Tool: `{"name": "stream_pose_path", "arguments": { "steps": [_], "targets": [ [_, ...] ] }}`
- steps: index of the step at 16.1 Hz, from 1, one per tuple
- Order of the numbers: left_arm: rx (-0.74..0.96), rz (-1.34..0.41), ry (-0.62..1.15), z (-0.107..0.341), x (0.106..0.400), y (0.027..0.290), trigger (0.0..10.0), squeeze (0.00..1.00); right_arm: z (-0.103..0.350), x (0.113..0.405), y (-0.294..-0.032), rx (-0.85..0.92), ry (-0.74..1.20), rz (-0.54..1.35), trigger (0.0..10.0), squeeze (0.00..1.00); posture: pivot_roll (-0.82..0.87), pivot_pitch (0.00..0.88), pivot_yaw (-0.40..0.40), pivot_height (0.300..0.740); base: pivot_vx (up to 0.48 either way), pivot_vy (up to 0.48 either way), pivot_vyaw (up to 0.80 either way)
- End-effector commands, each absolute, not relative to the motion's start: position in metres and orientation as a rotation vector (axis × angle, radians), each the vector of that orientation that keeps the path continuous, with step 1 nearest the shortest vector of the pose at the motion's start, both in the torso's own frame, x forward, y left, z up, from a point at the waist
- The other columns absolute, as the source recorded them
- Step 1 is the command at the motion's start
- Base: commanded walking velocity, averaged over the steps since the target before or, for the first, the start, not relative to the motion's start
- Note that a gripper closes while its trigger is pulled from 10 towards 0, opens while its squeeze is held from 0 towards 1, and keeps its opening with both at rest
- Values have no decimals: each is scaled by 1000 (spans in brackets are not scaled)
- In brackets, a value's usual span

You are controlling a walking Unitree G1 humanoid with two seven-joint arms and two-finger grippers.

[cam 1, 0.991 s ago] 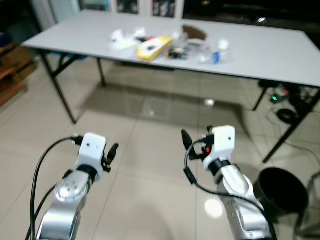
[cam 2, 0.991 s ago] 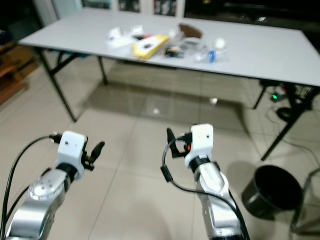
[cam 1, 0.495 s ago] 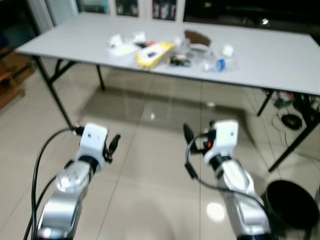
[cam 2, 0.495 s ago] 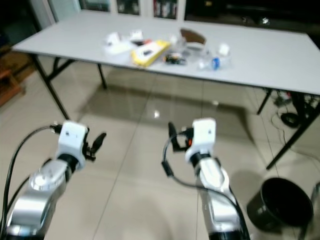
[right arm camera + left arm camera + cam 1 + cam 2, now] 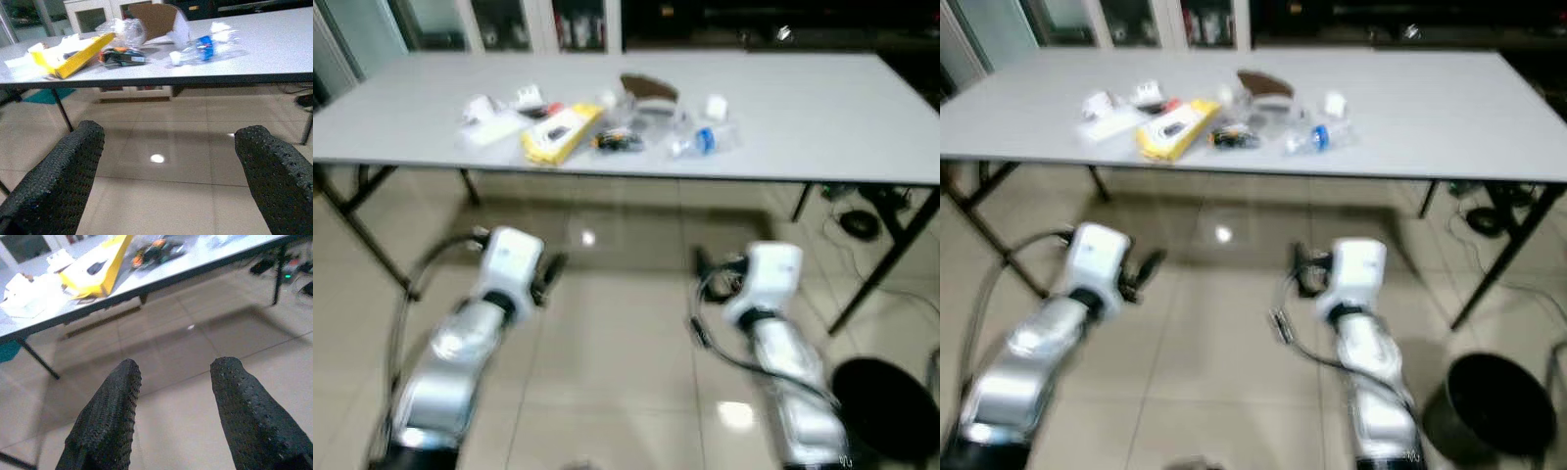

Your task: Picking trash to rubbish bin

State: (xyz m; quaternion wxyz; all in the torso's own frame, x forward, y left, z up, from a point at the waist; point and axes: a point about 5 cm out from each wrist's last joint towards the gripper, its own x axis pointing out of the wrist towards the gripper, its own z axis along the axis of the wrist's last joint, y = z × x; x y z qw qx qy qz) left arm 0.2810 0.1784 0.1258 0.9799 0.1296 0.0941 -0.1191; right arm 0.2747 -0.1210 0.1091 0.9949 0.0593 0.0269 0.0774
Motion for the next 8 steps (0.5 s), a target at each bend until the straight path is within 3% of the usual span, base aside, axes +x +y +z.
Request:
{"name": "stream_pose_path", "arguments": {
  "steps": [1, 8],
  "targets": [
    [259, -267, 164, 131, 283, 172, 10000, 0, 110, 275, -128, 109, 50, 130, 10000, 0, -51, 38, 60, 740, 428, 0, 0],
    [247, -242, 145, 132, 286, 172, 10000, 0, 118, 281, -131, 80, 29, 149, 10000, 0, -58, 31, 18, 740, 432, 0, 0]
  ]
}}
